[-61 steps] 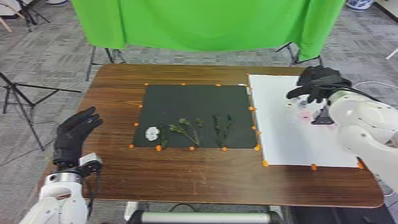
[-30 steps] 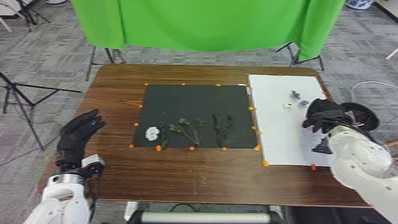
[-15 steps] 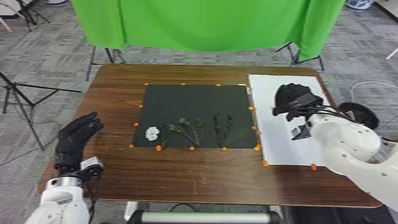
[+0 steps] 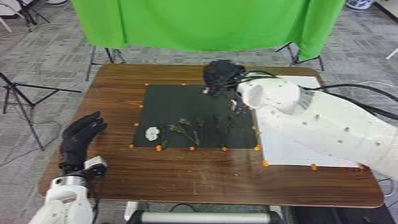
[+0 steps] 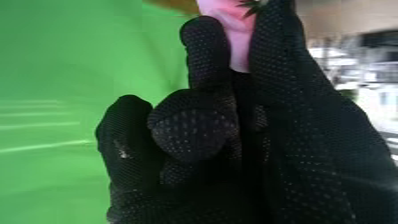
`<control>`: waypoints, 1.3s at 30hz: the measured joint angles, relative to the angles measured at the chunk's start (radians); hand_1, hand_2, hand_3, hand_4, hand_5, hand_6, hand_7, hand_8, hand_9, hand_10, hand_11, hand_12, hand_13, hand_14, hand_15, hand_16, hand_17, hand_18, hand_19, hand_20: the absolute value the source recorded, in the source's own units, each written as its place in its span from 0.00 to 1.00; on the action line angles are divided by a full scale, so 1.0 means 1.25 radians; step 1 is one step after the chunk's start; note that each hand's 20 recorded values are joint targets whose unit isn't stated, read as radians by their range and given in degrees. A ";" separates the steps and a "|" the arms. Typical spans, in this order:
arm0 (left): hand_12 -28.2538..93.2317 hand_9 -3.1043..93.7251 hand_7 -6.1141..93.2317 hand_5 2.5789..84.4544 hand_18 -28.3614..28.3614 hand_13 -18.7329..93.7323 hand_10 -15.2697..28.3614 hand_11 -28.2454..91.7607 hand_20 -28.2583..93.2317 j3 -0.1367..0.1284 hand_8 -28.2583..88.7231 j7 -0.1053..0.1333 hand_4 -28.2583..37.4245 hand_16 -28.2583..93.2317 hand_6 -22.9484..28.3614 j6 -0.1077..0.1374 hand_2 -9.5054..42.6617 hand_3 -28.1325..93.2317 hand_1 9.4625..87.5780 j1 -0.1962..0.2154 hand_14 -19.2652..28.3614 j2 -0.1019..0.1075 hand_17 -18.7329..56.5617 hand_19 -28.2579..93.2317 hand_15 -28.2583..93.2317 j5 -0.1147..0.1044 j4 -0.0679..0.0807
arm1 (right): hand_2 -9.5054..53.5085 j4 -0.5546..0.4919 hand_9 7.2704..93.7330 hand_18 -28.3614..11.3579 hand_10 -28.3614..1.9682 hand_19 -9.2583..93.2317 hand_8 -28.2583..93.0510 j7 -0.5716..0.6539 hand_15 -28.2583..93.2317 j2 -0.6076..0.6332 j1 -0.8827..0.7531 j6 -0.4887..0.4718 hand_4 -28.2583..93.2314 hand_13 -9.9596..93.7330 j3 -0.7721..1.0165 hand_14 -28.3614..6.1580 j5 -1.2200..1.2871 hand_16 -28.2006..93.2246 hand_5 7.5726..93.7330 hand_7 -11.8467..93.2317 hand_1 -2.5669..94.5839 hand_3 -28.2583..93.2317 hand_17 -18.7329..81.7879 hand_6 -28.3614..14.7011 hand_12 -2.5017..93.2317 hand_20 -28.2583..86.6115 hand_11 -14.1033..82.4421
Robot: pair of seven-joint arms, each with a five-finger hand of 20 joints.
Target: Arrange flowers
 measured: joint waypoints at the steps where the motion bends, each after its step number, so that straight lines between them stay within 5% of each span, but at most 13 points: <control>1: 0.33 0.53 0.27 0.59 0.69 0.54 0.63 0.43 0.39 0.003 0.16 0.001 0.20 0.22 0.44 0.000 0.05 0.80 0.36 -0.002 0.74 -0.001 0.41 0.33 0.44 0.000 0.001 | 0.00 0.015 0.86 0.36 0.60 1.00 0.30 -0.004 0.75 -0.028 0.017 -0.008 0.07 0.93 -0.004 0.74 -0.002 0.50 0.80 0.38 0.63 0.75 0.78 0.72 0.45 0.77 0.20; 16: 0.33 0.53 0.27 0.59 0.69 0.54 0.63 0.42 0.39 0.033 0.16 0.002 0.19 0.22 0.44 -0.006 0.05 0.81 0.36 -0.043 0.74 -0.012 0.40 0.33 0.44 0.000 0.024 | 0.00 0.132 0.79 0.37 0.59 1.00 0.29 0.014 0.76 -0.311 -0.022 -0.026 0.07 0.92 -0.007 0.74 -0.043 0.49 0.79 0.39 0.62 0.76 0.77 0.72 0.37 0.77 0.23; 39: 0.33 0.53 0.27 0.59 0.69 0.54 0.63 0.42 0.39 0.054 0.16 0.000 0.20 0.22 0.44 -0.026 0.05 0.81 0.35 -0.071 0.74 -0.015 0.40 0.32 0.44 0.000 0.036 | 0.00 0.174 0.76 0.36 0.56 1.00 0.26 0.093 0.75 -0.321 -0.066 0.007 0.08 0.92 -0.045 0.71 -0.053 0.49 0.75 0.37 0.58 0.75 0.77 0.75 0.31 0.77 0.27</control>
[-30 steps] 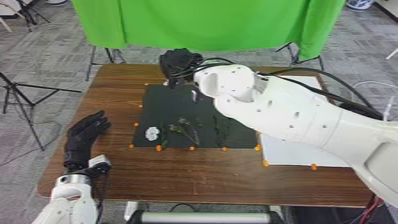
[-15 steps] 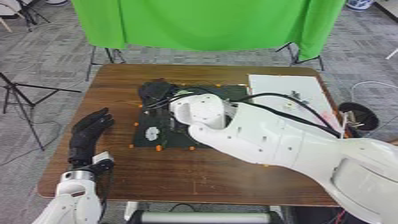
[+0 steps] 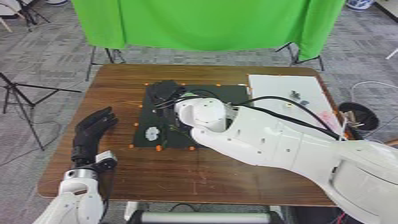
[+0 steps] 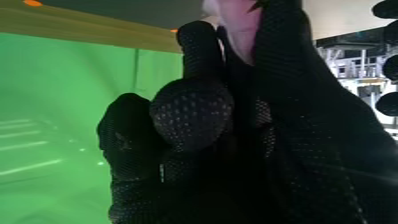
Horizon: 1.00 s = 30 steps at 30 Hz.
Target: Arrange flowers
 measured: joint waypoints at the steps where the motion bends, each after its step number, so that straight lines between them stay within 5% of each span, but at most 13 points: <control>1: 0.33 0.53 0.27 0.59 0.69 0.54 0.63 0.42 0.39 0.000 0.16 0.000 0.20 0.22 0.44 -0.001 0.05 0.81 0.35 0.000 0.74 0.000 0.40 0.32 0.44 0.000 0.001 | 0.00 0.000 0.76 0.36 0.55 1.00 0.26 0.002 0.75 0.000 0.000 0.000 0.08 0.92 0.000 0.71 0.002 0.49 0.75 0.36 0.58 0.75 0.77 0.74 0.30 0.76 0.28; 30: 0.33 0.53 0.27 0.59 0.69 0.54 0.63 0.42 0.39 0.003 0.16 0.001 0.20 0.22 0.44 -0.005 0.04 0.81 0.35 -0.012 0.74 -0.003 0.39 0.32 0.44 0.000 0.006 | 0.00 -0.014 0.68 0.35 0.50 1.00 0.22 0.028 0.75 0.000 -0.004 -0.035 0.08 0.91 0.014 0.69 0.033 0.49 0.65 0.32 0.47 0.80 0.76 0.72 0.24 0.75 0.29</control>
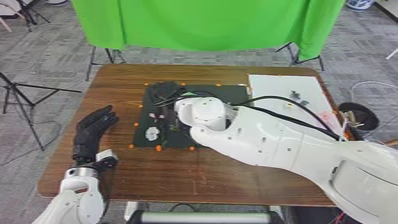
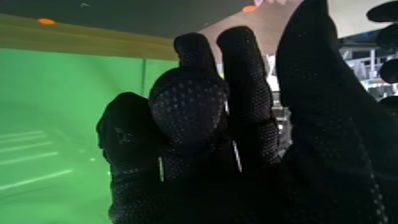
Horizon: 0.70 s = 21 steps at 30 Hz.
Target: Arrange flowers
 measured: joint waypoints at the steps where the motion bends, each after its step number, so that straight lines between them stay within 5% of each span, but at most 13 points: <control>1: 0.33 0.53 0.27 0.59 0.69 0.54 0.63 0.42 0.39 0.000 0.16 0.000 0.20 0.22 0.44 0.000 0.04 0.81 0.35 0.000 0.74 0.000 0.39 0.32 0.44 0.000 0.000 | 0.00 0.000 0.68 0.35 0.50 1.00 0.22 0.000 0.75 0.000 0.000 -0.001 0.08 0.90 0.000 0.69 0.000 0.49 0.65 0.33 0.47 0.80 0.76 0.72 0.24 0.75 0.29; 7: 0.33 0.53 0.27 0.59 0.69 0.54 0.63 0.43 0.39 0.000 0.16 0.001 0.20 0.22 0.44 0.000 0.04 0.81 0.35 0.000 0.74 0.000 0.39 0.32 0.44 -0.001 0.000 | 0.02 0.001 0.68 0.35 0.49 1.00 0.23 0.004 0.75 0.001 0.005 0.029 0.09 0.91 -0.014 0.68 0.009 0.48 0.65 0.33 0.44 0.80 0.76 0.70 0.23 0.74 0.29; 15: 0.33 0.53 0.27 0.59 0.69 0.54 0.63 0.43 0.39 0.000 0.16 0.002 0.19 0.22 0.44 0.001 0.04 0.81 0.34 0.000 0.74 0.000 0.39 0.32 0.44 -0.005 0.000 | 0.19 0.006 0.66 0.34 0.49 1.00 0.15 -0.100 0.74 0.009 0.022 0.282 0.11 0.90 -0.074 0.65 0.130 0.48 0.65 0.32 0.34 0.80 0.74 0.70 0.22 0.73 0.28; 18: 0.33 0.53 0.27 0.59 0.69 0.54 0.63 0.43 0.39 0.001 0.16 0.004 0.19 0.22 0.44 0.001 0.05 0.81 0.34 0.000 0.74 0.000 0.39 0.32 0.44 -0.013 0.000 | 0.19 0.003 0.64 0.33 0.50 1.00 0.14 -0.193 0.74 0.013 0.014 0.279 0.11 0.90 -0.052 0.65 0.137 0.48 0.65 0.31 0.33 0.80 0.74 0.72 0.22 0.73 0.26; 21: 0.33 0.53 0.27 0.59 0.69 0.54 0.63 0.43 0.39 0.002 0.16 0.006 0.19 0.22 0.44 0.001 0.05 0.81 0.34 -0.001 0.74 0.000 0.39 0.32 0.44 -0.014 0.001 | 0.20 -0.008 0.63 0.33 0.50 1.00 0.14 -0.203 0.74 0.014 0.005 0.195 0.11 0.90 -0.020 0.64 0.076 0.48 0.64 0.30 0.32 0.80 0.74 0.73 0.22 0.73 0.25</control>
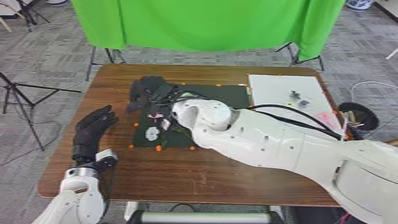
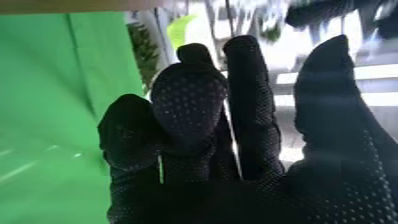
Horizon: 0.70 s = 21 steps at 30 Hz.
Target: Arrange flowers
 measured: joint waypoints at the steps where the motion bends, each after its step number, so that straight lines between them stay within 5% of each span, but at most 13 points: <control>1: 0.33 0.53 0.27 0.59 0.69 0.54 0.63 0.43 0.39 0.000 0.16 0.001 0.19 0.22 0.44 0.000 0.05 0.81 0.34 0.000 0.74 0.000 0.39 0.32 0.44 0.000 0.000 | 0.20 -0.004 0.62 0.33 0.49 1.00 0.14 0.007 0.74 0.000 -0.001 -0.043 0.11 0.89 0.006 0.63 -0.026 0.48 0.64 0.30 0.32 0.80 0.74 0.73 0.22 0.73 0.25; 5: 0.33 0.53 0.27 0.59 0.69 0.54 0.63 0.43 0.39 0.000 0.16 0.002 0.19 0.22 0.44 0.000 0.05 0.81 0.34 0.001 0.74 0.000 0.39 0.32 0.44 -0.002 0.000 | 0.20 -0.008 0.61 0.32 0.50 1.00 0.14 0.039 0.74 0.001 -0.004 -0.148 0.12 0.89 0.009 0.63 -0.062 0.47 0.65 0.29 0.31 0.80 0.74 0.74 0.22 0.73 0.23; 21: 0.33 0.53 0.27 0.59 0.69 0.54 0.63 0.42 0.39 -0.001 0.16 0.003 0.19 0.22 0.44 0.001 0.05 0.81 0.33 0.002 0.74 0.000 0.39 0.32 0.44 -0.006 0.000 | 0.19 0.018 0.61 0.31 0.50 1.00 0.14 0.069 0.74 0.014 -0.014 -0.145 0.12 0.90 -0.005 0.63 -0.073 0.47 0.71 0.28 0.28 0.80 0.74 0.69 0.21 0.72 0.23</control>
